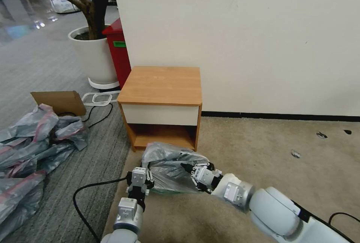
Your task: Pick up the garbage bag from the table and place it over the trash can.
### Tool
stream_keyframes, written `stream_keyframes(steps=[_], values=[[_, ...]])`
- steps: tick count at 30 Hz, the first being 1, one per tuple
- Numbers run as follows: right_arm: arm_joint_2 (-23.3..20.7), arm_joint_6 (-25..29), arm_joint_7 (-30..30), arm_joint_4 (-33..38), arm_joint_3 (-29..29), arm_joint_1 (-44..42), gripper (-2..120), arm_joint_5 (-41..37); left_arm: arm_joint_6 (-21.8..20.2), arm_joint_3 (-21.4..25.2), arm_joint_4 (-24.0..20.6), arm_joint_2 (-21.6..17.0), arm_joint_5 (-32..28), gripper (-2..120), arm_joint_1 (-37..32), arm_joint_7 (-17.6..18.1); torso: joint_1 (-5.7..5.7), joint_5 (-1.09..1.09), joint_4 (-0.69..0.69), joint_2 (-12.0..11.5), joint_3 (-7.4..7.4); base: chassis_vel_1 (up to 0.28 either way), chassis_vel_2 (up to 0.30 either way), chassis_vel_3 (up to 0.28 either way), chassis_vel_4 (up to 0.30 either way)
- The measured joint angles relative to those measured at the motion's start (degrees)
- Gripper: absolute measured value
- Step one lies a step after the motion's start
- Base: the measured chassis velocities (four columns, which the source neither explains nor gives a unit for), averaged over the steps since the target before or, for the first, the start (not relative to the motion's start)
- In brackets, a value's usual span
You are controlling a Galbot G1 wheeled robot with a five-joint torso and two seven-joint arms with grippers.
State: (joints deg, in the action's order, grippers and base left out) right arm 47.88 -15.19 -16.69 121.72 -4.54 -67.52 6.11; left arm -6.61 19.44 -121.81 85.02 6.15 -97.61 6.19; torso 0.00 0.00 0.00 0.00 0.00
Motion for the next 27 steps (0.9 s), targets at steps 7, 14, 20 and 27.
stream_keyframes(steps=[7, 14, 20, 27], values=[[1.9, -0.25, -0.98, -5.48, -2.0, 2.36, 0, 1.55, 0.13, -1.49, 0.8, 0.76, 1.89, 5, -0.33, 0.0, 0.01, 0.0, 0.0, 0.0, 0.0, 0.0, 0.0, 0.0, 0.0], [4.73, -0.13, -1.76, -11.79, -3.86, 4.06, 0, 4.52, 0.23, -3.64, 0.96, 1.45, 3.85, 5, -0.83, 0.07, 0.01, 0.0, 0.0, 0.0, 0.0, 0.0, 0.0, 0.0, 0.0], [7.36, -0.19, -2.12, -15.13, -5.06, 5.78, 0, 6.03, 0.23, -5.27, 0.56, 1.91, 4.33, 5, -1.17, 0.13, 0.01, 0.04, 0.0, 0.0, 0.0, 0.0, 0.0, 0.0, 0.0], [8.75, -0.04, -2.43, -17.29, -5.44, 6.17, 0, 7.09, 0.21, -6.6, -0.1, 2.14, 4.33, 5, -1.95, 0.17, 0.0, 0.1, -0.01, 0.0, 0.0, 0.0, 0.0, 0.0, 0.0]])
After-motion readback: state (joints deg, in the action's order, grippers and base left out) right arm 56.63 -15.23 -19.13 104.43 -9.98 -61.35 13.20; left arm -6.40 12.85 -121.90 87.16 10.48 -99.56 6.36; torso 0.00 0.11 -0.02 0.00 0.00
